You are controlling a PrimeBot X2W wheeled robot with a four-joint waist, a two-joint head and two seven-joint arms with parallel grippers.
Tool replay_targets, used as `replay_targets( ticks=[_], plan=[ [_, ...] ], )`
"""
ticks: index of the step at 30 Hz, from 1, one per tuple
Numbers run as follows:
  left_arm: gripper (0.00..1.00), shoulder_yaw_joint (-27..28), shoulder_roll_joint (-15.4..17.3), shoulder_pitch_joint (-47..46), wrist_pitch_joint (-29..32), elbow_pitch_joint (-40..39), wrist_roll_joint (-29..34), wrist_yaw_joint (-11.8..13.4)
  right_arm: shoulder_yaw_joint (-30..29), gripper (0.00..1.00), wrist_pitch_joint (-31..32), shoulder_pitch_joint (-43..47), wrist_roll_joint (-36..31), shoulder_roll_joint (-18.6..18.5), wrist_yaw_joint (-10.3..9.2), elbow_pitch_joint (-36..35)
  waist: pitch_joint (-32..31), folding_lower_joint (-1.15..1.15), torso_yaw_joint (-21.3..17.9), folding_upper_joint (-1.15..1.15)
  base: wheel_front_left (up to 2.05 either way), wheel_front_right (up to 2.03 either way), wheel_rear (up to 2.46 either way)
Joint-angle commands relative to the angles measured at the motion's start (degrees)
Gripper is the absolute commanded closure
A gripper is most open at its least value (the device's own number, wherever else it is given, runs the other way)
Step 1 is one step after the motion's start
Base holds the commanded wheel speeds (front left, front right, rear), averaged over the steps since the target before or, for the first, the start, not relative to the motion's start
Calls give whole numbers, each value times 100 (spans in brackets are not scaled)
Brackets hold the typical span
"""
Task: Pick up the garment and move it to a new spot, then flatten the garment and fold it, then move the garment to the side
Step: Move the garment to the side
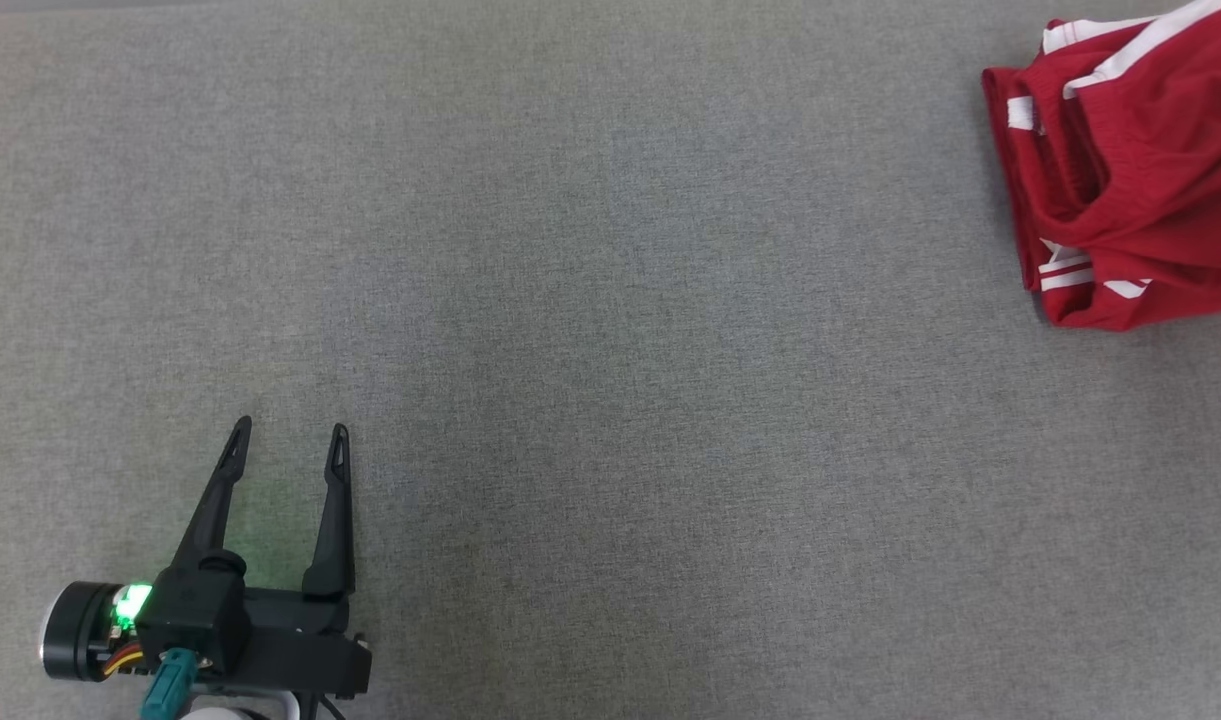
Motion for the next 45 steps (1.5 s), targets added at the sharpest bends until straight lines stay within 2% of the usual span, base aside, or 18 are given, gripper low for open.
replay_targets(
  ticks=[1, 2, 3, 4, 8, 13, 24, 29, 31, 34, 39, 45],
  plan=[
    [0, 9, 31, -83, -16, -42, 59, 5, -1, 75, -74, -86, -75, 51, 3, 91, 30, -1, 16, -1, 0, 0, 0],
    [0, 12, 36, -92, -16, -41, 62, 5, -30, 63, -117, -106, -81, 71, 2, 170, 43, -1, 25, -1, 0, 0, 0],
    [0, 12, 37, -97, -16, -39, 64, 6, -42, 11, -158, -107, -96, 106, 3, 244, 48, -1, 32, -1, 0, 0, 0],
    [0, 17, 40, -100, -16, -34, 65, 8, -31, 0, -192, -109, -146, 127, 2, 326, 53, -1, 41, -1, 0, 0, 0],
    [0, 36, 39, -96, -16, -9, 48, 21, -15, 0, -273, -116, -182, 200, 2, 504, 31, -1, 54, -1, 0, 0, 0],
    [0, 94, 14, 14, -16, 50, -13, 55, -90, 0, -755, -214, -331, 336, 3, 721, -162, -1, 44, -1, 0, 0, 0],
    [0, 200, -84, 463, -16, 168, -111, 118, -551, 0, -2231, 144, -148, 1149, 3, 928, -921, -1, 85, -1, 0, 0, 0],
    [0, 248, -115, 715, -16, 133, -77, 168, -962, 0, -2554, 584, -37, 1556, 3, 797, -1212, -1, 172, -1, 0, 0, 0],
    [0, 290, -111, 792, -16, 134, -72, 172, -1361, 0, -2563, 740, -157, 1636, 3, 385, -1298, -1, 220, -1, 0, 0, 0],
    [0, 325, -103, 905, -16, 136, -48, 163, -2179, 0, -2558, 1444, -509, 1792, 3, -291, -1422, -1, 319, -1, 0, 0, 0],
    [0, 368, -82, 1007, -16, 189, -71, 132, -3532, 0, -2563, 2740, -1336, 2297, 3, -1357, -1651, -1, 482, -1, 0, 0, 0],
    [0, 302, -107, 1094, -16, 256, -52, 120, -4571, 0, -2563, 4068, -2291, 2899, 3, -2563, -1865, -1, 683, -1, 0, 0, 0]
  ],
)
